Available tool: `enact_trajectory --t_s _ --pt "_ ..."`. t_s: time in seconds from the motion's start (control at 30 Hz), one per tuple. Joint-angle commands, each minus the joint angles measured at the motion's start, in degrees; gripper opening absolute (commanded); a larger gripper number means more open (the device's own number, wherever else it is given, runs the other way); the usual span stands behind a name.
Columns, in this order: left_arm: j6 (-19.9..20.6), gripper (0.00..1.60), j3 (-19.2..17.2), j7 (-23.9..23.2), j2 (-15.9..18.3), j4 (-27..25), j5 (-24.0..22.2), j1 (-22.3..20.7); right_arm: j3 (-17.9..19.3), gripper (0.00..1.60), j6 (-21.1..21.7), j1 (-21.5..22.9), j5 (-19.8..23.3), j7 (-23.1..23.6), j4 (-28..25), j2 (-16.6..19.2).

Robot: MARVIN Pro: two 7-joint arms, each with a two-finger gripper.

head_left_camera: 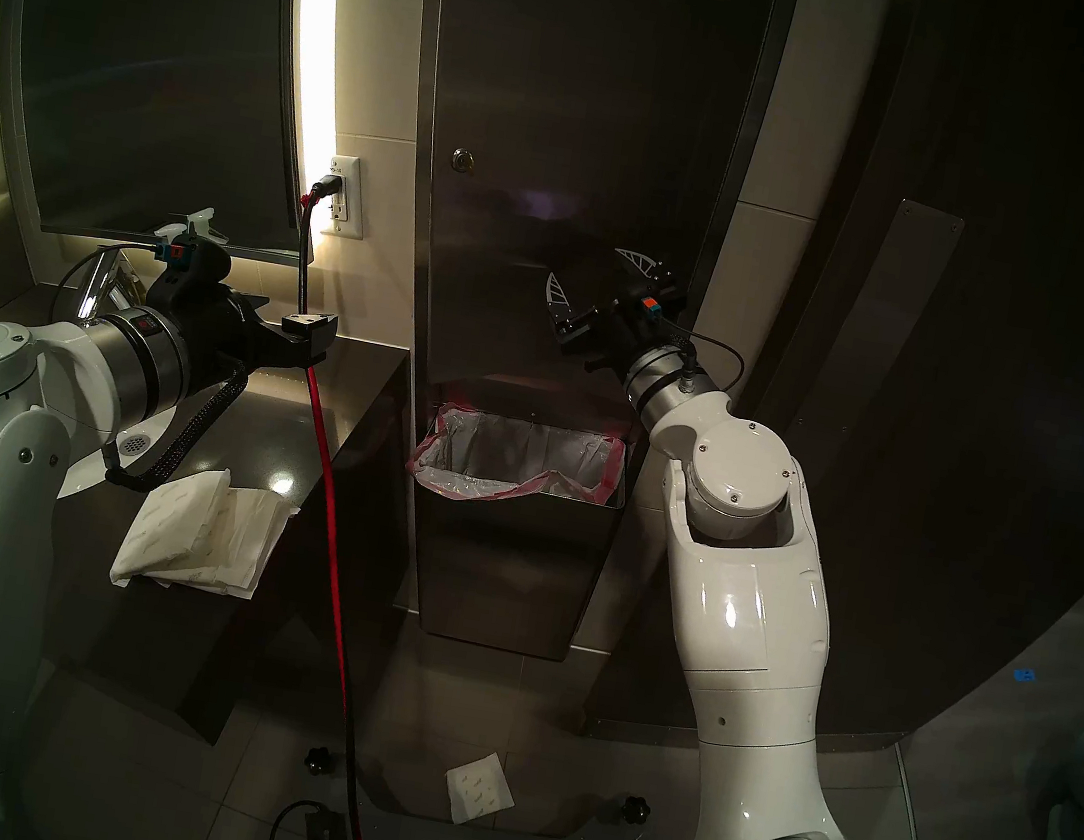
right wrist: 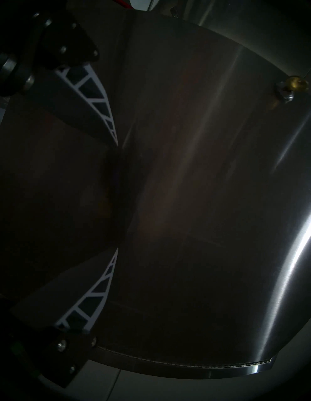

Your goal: Twist key and close towel dispenser

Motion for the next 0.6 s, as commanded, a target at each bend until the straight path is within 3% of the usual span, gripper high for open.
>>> enact_trajectory --t_s 0.0,0.23,0.37,0.57 --pt "-0.54 1.6 0.06 -0.01 -0.07 -0.2 0.07 -0.15 -1.65 1.6 -0.01 1.81 0.29 -4.51 0.18 -2.36" --pt "-0.61 1.6 0.07 0.07 -0.01 -0.2 -0.02 -0.11 -3.88 1.6 1.97 2.37 1.84 -10.05 1.7 -2.86" --pt "-0.56 1.6 0.07 0.13 0.03 -0.2 -0.1 -0.11 -4.41 1.6 4.1 4.39 5.17 -14.42 4.35 -4.11" --pt "-0.56 1.6 0.07 0.21 0.08 -0.2 -0.2 -0.1 -5.23 1.6 3.83 7.11 6.5 -18.52 8.85 -5.96"
